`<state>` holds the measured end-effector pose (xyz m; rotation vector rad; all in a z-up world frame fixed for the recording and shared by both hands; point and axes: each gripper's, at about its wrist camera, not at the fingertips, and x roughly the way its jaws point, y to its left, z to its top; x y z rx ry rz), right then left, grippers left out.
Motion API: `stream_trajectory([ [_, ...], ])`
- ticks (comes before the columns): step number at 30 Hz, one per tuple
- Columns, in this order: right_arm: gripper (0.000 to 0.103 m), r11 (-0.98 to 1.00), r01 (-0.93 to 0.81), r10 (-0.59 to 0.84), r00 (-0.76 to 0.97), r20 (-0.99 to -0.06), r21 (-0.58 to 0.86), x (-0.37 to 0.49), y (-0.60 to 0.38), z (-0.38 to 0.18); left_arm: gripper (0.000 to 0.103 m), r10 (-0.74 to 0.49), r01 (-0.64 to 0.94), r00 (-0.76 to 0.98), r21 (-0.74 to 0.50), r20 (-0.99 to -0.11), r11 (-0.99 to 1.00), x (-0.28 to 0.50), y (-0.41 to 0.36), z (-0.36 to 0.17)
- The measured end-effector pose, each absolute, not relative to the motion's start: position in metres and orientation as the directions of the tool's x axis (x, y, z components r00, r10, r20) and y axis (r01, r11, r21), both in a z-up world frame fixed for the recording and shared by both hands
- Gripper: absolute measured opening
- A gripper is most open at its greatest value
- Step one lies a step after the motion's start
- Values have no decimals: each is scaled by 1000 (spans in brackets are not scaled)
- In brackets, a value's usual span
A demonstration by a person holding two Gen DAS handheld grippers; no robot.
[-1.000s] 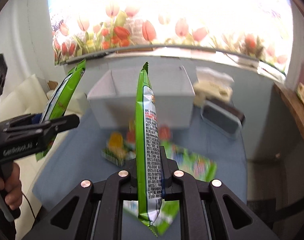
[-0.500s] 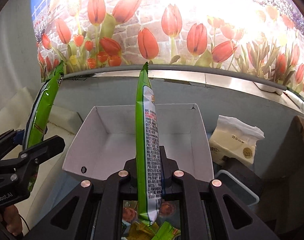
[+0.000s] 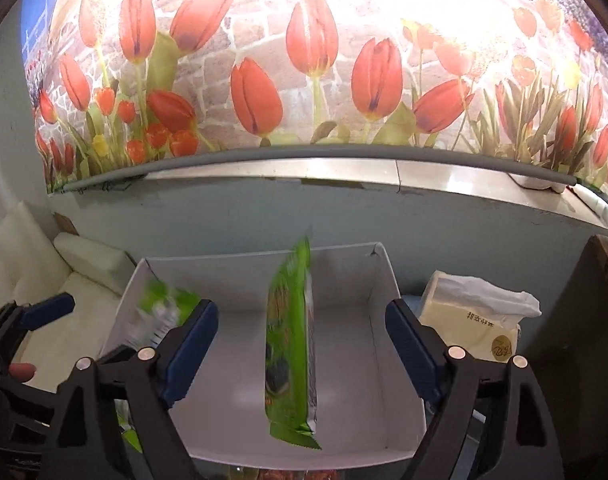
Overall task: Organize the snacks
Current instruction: 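Carry both packets over the white box and open both grippers to drop them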
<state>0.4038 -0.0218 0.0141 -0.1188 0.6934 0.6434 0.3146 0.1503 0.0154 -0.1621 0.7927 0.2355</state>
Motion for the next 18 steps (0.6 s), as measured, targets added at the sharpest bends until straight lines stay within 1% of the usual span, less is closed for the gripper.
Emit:
stream_trajectory([
  [3,89,796,-587,523,548,-654,145,406,-27,12,103,167,-282,671,-41,-722,958,308,154,10],
  [6,89,791,-599,523,552,-649,127,394,-37,10,103,175,-287,678,-38,-714,957,296,155,9],
  [8,89,802,-587,505,568,-650,111,385,-49,9,103,158,-278,687,-55,-710,959,286,154,8],
  [11,89,807,-570,520,563,-642,154,367,-76,6,103,129,-261,713,-90,-689,961,261,149,9],
  [13,89,782,-596,554,534,-638,180,348,-97,0,103,107,-228,725,-90,-680,970,243,137,9],
  [15,89,755,-633,571,510,-643,168,331,-111,-7,103,104,-201,737,-69,-668,977,221,121,9],
  [18,89,712,-694,566,479,-671,106,303,-133,-30,103,53,-142,743,-80,-667,987,190,95,5],
])
